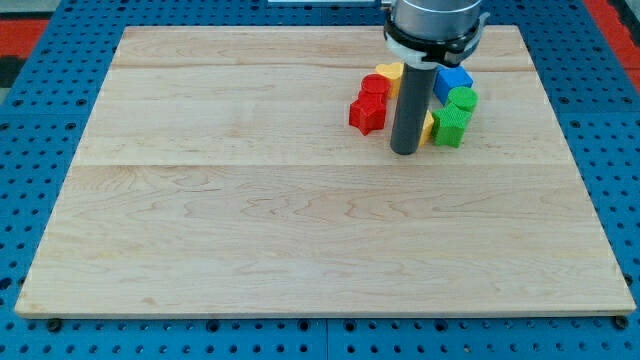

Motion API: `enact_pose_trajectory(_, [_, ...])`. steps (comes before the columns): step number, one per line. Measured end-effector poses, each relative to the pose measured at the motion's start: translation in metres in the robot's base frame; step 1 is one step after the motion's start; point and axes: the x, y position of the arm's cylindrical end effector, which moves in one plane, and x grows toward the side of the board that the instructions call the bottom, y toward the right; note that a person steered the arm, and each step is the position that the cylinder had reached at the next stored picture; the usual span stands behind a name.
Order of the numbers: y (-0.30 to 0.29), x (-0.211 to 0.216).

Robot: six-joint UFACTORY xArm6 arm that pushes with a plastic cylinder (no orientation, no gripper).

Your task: Push the red star slightly to the right

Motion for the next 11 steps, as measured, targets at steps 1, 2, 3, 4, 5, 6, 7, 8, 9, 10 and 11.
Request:
enact_pose_trajectory(1, [-0.067,0.0])
enact_pose_trajectory(2, [-0.126,-0.009])
enact_pose_trajectory(3, [-0.134,-0.028])
enact_pose_trajectory(4, [-0.134,-0.041])
enact_pose_trajectory(5, [-0.132,-0.041])
enact_pose_trajectory(6, [-0.118,-0.041])
enact_pose_trajectory(7, [-0.102,-0.041])
enact_pose_trajectory(8, [-0.088,-0.041])
enact_pose_trajectory(9, [-0.073,-0.04])
enact_pose_trajectory(10, [-0.058,-0.038])
enact_pose_trajectory(11, [-0.043,-0.036])
